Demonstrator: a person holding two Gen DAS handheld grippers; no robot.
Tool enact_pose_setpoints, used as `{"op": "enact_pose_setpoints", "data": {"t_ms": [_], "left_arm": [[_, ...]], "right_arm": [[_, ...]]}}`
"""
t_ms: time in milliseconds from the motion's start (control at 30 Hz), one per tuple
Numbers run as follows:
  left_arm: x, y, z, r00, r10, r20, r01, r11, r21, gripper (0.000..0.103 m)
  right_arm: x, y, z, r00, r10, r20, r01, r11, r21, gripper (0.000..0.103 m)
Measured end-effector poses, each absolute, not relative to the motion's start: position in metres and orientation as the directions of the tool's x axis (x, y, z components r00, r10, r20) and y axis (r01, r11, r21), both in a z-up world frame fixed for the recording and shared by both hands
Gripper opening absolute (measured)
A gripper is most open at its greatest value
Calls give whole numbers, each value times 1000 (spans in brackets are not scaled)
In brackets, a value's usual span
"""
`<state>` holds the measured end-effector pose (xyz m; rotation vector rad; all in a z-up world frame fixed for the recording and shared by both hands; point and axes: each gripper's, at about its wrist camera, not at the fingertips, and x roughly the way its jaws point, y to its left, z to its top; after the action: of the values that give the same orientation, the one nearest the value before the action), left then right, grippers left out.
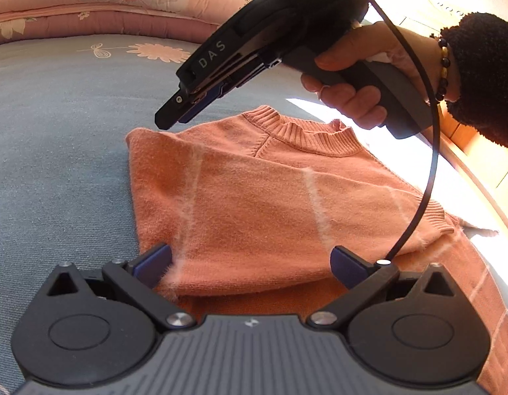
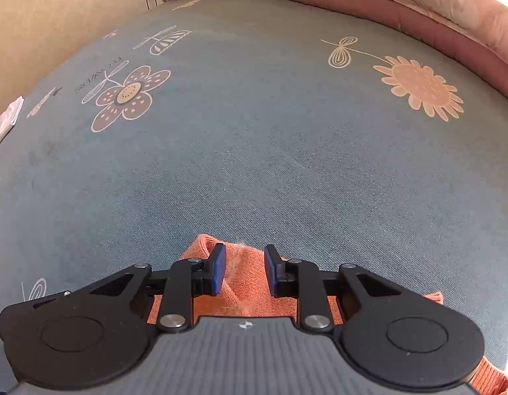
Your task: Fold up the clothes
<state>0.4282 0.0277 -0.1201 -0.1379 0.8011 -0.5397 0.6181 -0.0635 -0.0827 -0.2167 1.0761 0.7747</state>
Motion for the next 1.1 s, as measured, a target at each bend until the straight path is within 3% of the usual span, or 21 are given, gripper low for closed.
{"op": "enact_pose_setpoints", "data": {"t_ms": [267,400,533,600,1100], "left_arm": [[426,33,-121,587,-515,-625,390,856,-339,102],[425,34,-123,589,-518,-620,393,854,-341,102],[424,36,-124,595,-516,-616,388,856,-342,102],[423,36,-125,598,-510,-618,387,859,-334,102],[407,28,-105,607,-488,-627,421,867,-268,102]], "right_arm": [[615,-52,-89,138,491,-860,-731,637,246,27],[610,-53,-87,113,507,-854,-722,633,279,11],[607,-49,-96,104,506,-856,-707,643,294,10],[608,-46,-105,123,515,-848,-691,658,299,3],[566,-125,-79,197,531,-824,-554,754,354,11]]}}
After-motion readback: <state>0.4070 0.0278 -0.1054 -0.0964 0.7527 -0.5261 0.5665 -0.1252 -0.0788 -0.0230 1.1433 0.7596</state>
